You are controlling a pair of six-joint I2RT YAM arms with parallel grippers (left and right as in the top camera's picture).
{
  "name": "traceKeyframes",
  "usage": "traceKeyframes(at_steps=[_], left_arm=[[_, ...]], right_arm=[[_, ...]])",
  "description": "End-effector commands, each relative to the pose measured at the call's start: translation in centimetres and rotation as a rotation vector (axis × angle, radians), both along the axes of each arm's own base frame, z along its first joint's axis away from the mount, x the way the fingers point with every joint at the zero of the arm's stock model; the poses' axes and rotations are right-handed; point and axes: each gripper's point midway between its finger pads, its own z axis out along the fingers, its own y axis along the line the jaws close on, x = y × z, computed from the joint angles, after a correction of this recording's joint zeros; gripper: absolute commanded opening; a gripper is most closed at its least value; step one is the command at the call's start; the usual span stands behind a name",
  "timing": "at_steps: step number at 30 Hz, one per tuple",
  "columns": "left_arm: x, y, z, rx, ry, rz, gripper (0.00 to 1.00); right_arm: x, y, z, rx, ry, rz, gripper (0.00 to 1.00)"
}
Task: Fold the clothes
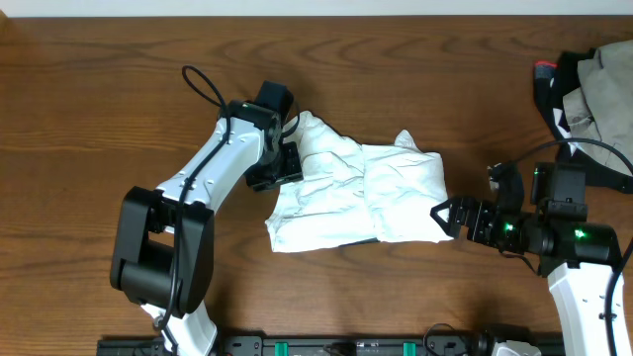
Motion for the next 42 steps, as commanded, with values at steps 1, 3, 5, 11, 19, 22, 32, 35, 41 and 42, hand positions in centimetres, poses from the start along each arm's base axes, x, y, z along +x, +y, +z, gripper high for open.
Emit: traceKeyframes(at_steps=[1,3,5,11,19,22,32,35,41,42], left_arm=[[-0.1,0.4,0.3,0.011,-0.008,0.000,0.52],[0.0,0.5,0.3,0.015,-0.010,0.000,0.52],[0.2,1.0,0.2,0.043,-0.024,-0.015,0.52],[1.1,3.4,0.1,0.171,-0.069,-0.011,0.65],[2.8,2.8,0.2,0.117,-0.140,-0.112,0.95],[3.1,0.9,0.4,0.014,-0.160,-0.169,1.00],[2.8,0.2,-0.4,-0.026,-0.131,-0.174,0.99],[2.6,0.3,-1.6,-0.019,-0.100,-0.182,0.99],[2.1,0.4,-3.3,-0.009,-0.054,-0.203,0.99],[2.1,0.4,-3.4,-0.009,-0.054,-0.203,0.99]], right_arm=[[-0.1,0.0,0.0,-0.012,-0.014,0.017,0.99],[-0.1,0.0,0.0,-0.011,-0.014,0.017,0.99],[-0.1,0.0,0.0,-0.011,-0.014,0.017,0.99],[-0.1,0.0,0.0,-0.011,-0.013,0.017,0.99],[-0.1,0.0,0.0,-0.011,-0.010,0.017,0.99],[-0.1,0.0,0.0,-0.011,-0.010,0.017,0.99],[-0.1,0.0,0.0,-0.011,-0.010,0.017,0.99],[-0.2,0.0,0.0,-0.010,-0.007,0.017,0.99],[-0.3,0.0,-0.1,-0.012,-0.005,0.023,0.99],[-0.3,0.0,-0.1,-0.012,-0.005,0.023,0.99]])
